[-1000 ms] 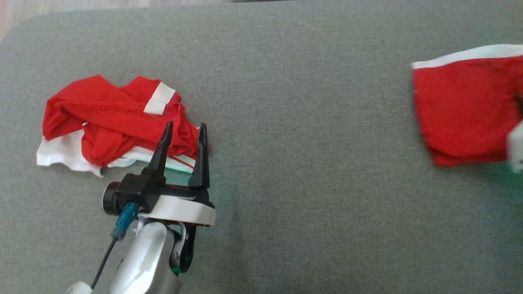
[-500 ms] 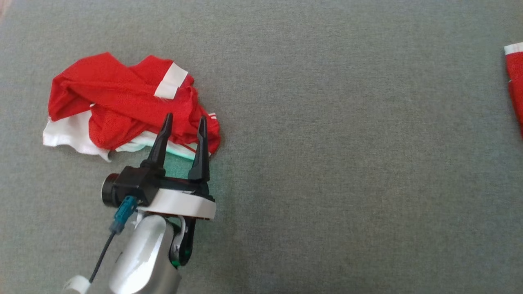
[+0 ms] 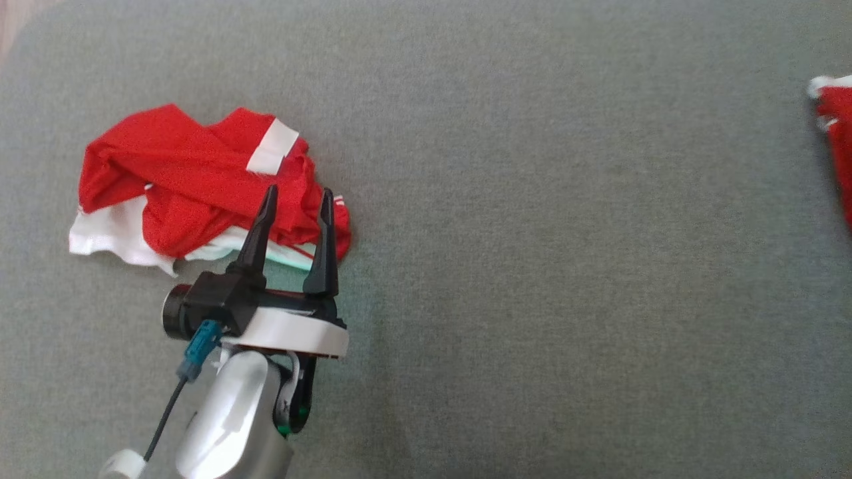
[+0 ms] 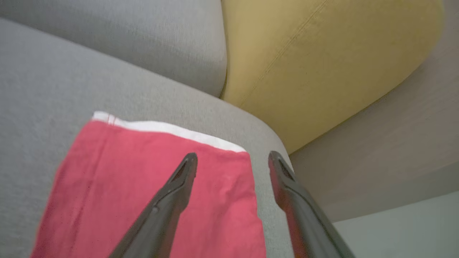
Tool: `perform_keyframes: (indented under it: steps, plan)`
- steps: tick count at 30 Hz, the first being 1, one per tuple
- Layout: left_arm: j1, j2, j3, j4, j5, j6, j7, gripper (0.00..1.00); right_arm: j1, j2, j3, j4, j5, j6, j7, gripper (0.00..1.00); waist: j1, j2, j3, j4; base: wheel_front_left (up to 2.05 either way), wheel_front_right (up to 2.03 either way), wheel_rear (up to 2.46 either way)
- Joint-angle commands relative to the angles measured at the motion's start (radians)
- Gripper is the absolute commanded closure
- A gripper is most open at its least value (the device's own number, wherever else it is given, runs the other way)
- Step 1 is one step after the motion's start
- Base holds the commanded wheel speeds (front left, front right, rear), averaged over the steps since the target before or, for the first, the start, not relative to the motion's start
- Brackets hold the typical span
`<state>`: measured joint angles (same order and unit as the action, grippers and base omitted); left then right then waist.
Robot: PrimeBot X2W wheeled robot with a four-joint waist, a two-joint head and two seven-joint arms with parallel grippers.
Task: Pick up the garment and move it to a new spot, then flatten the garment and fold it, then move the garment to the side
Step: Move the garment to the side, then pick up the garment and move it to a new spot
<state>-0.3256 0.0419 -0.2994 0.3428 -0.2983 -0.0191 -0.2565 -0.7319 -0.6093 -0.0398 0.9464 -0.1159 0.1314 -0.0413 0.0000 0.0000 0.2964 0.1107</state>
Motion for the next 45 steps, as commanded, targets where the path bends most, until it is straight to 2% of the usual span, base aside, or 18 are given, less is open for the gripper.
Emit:
perform_keyframes:
  steps: [1,5,11,17,20,24,27,30,34,45]
  plan:
    - [-0.010,0.008,0.036,-0.030,0.005,-0.002,-0.005,0.00,-0.007,-0.014,-0.004,-0.040,-0.003,-0.001,-0.021,0.00,0.0000,0.0000,-0.033,-0.012,0.00,0.00,0.00]
    - [0.009,0.008,0.047,-0.042,0.001,0.005,-0.005,0.00,-0.003,0.085,-0.046,-0.109,0.009,-0.001,-0.065,0.00,0.0000,0.0000,-0.097,-0.028,0.00,0.00,0.00]
    - [0.037,0.008,0.059,-0.073,0.000,0.015,-0.005,0.00,0.022,0.284,-0.084,-0.283,0.089,-0.001,-0.108,0.00,0.0000,0.0000,-0.185,-0.042,0.00,0.00,0.00]
    - [0.072,0.008,0.068,-0.085,0.000,0.022,-0.005,0.00,0.149,0.468,-0.066,-0.502,0.158,-0.001,-0.130,0.00,0.0000,0.0000,-0.244,-0.045,0.00,0.00,0.00]
    - [0.093,0.008,0.071,-0.085,-0.003,0.024,-0.005,0.00,0.244,0.524,-0.045,-0.585,0.179,-0.001,-0.141,0.00,0.0000,0.0000,-0.265,-0.041,0.00,0.00,0.00]
    - [0.125,0.008,0.072,-0.079,-0.006,0.024,-0.005,0.00,0.380,0.552,-0.005,-0.626,0.213,-0.001,-0.171,0.00,0.0000,0.0000,-0.289,-0.035,0.00,0.00,0.00]
    - [0.142,0.008,0.079,-0.068,-0.008,0.025,-0.005,0.00,0.447,0.557,0.008,-0.638,0.214,-0.001,-0.188,0.00,0.0000,0.0000,-0.299,-0.034,0.00,0.00,0.00]
    - [0.163,0.008,0.092,-0.059,-0.001,0.022,-0.005,0.00,0.538,0.558,0.020,-0.654,0.283,-0.001,-0.206,0.00,0.0000,0.0000,-0.306,-0.036,0.00,0.00,0.00]
    - [0.193,0.008,0.105,-0.059,0.003,0.018,-0.005,0.00,0.632,0.559,0.052,-0.654,0.283,-0.001,-0.216,0.00,0.0000,0.0000,-0.313,-0.044,0.00,0.00,0.00]
    - [0.223,0.008,0.102,-0.068,-0.003,0.022,-0.005,0.00,0.685,0.559,0.064,-0.698,0.297,-0.001,-0.220,0.00,0.0000,0.0000,-0.318,-0.061,0.00,0.00,0.00]
